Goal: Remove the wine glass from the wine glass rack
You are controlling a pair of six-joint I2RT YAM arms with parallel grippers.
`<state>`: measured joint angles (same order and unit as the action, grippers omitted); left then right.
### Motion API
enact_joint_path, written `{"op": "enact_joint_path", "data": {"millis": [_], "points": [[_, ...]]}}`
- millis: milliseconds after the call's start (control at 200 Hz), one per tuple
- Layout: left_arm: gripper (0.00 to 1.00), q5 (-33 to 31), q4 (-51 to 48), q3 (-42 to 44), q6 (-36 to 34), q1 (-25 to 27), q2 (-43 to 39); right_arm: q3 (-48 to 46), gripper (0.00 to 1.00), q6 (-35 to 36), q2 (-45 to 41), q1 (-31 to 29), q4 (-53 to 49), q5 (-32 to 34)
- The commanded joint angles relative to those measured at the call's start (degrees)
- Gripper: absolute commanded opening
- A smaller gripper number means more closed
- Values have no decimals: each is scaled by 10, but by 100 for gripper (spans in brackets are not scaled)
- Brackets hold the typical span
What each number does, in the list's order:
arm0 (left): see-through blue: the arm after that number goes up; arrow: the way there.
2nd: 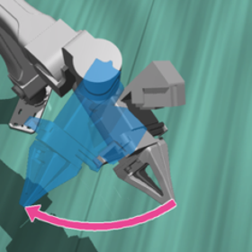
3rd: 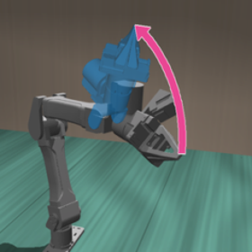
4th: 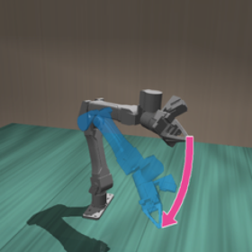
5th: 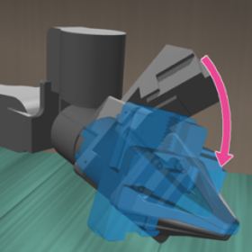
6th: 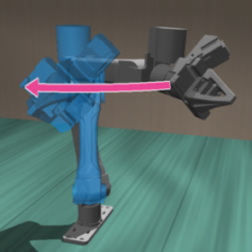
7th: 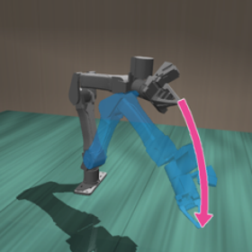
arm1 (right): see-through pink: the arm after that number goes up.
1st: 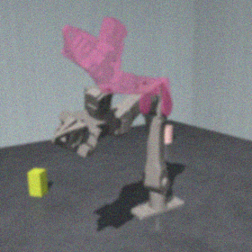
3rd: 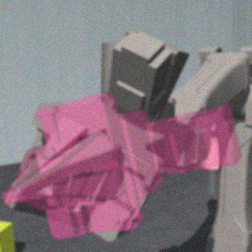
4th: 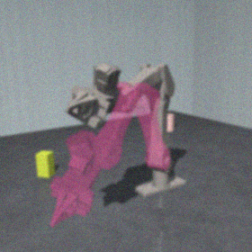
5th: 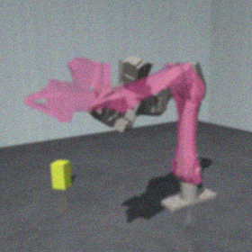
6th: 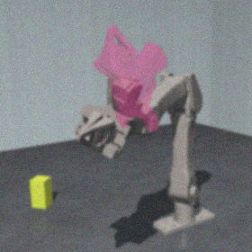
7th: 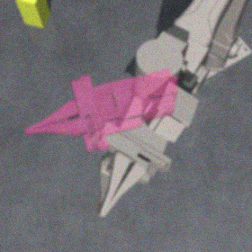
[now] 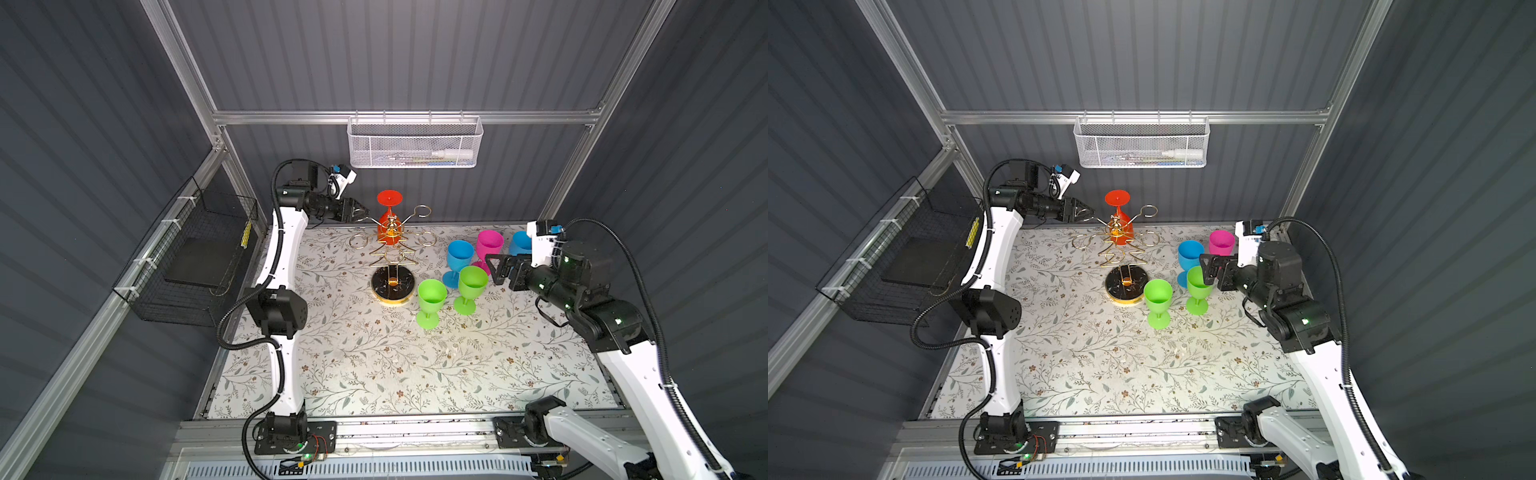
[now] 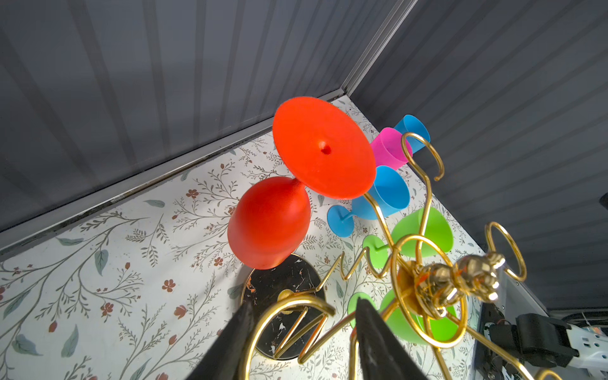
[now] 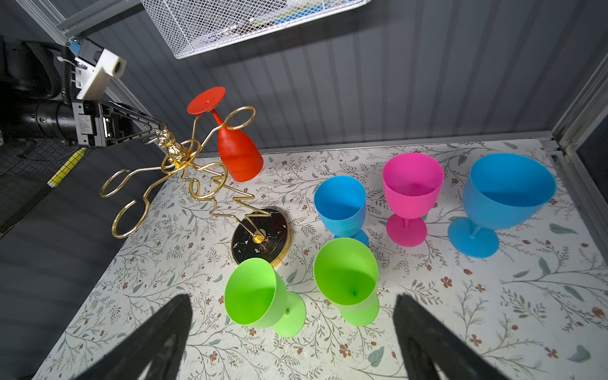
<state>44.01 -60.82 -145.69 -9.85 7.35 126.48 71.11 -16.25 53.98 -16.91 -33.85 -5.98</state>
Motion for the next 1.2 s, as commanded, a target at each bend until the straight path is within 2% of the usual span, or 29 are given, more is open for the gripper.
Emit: {"op": "enact_joint_path", "data": {"millis": [0, 155, 350, 530, 740, 970, 1196], "points": [[59, -7, -11, 8, 5, -1, -29, -5, 97, 7, 2, -2, 13, -1], [72, -19, 14, 11, 23, -5, -37, -7, 97, 6, 0, -2, 16, -1], [80, 3, 110, 32, 88, -10, -44, -8, 97, 2, -3, -2, 14, 1], [80, 44, 173, 28, 144, -10, -21, -11, 97, -1, -4, -2, 15, 2], [74, 50, 241, 29, 203, -4, 13, -17, 97, -5, -8, -2, 13, 3], [74, 38, 285, 21, 232, 13, 35, -29, 97, -10, -24, -2, 12, 6], [74, 13, 290, 21, 227, 32, 49, -33, 97, -12, -35, -2, 8, 10]]}}
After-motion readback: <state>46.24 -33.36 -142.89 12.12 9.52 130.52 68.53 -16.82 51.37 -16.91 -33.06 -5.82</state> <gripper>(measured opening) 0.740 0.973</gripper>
